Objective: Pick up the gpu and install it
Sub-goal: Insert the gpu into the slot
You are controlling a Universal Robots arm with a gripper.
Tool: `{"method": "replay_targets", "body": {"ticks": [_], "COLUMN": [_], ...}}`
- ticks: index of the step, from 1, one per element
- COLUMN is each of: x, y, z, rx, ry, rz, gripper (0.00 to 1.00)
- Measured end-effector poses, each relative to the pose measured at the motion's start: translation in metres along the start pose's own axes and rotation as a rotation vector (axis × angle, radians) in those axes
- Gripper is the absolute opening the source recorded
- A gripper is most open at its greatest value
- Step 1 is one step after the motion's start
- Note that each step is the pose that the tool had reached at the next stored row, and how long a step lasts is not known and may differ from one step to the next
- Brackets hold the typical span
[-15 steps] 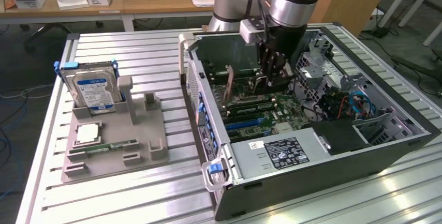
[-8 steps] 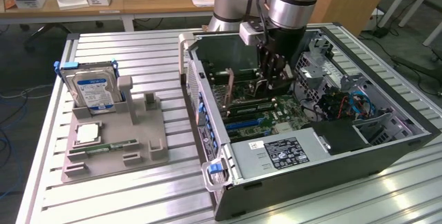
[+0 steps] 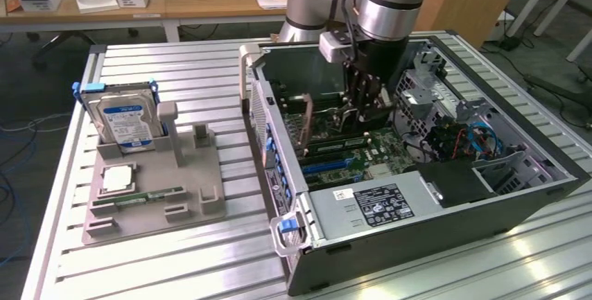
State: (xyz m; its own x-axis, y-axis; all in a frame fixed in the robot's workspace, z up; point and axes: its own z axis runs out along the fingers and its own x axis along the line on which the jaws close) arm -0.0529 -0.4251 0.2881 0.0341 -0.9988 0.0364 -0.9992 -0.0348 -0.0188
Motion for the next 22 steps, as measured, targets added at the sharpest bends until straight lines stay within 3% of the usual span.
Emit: {"method": "replay_targets", "body": {"ticks": [4, 10, 22], "x": [-0.0001, -0.0001, 0.0097], "y": [0.0005, 0.0007, 0.0039], "z": [0.0024, 0.0058, 0.0103], "rx": [0.0003, -0.0021, -0.0016], "ry": [-0.0053, -0.0038, -0.0041], "rz": [0.001, 0.069, 0.057], "gripper": [0.27, 0.27, 0.27]}}
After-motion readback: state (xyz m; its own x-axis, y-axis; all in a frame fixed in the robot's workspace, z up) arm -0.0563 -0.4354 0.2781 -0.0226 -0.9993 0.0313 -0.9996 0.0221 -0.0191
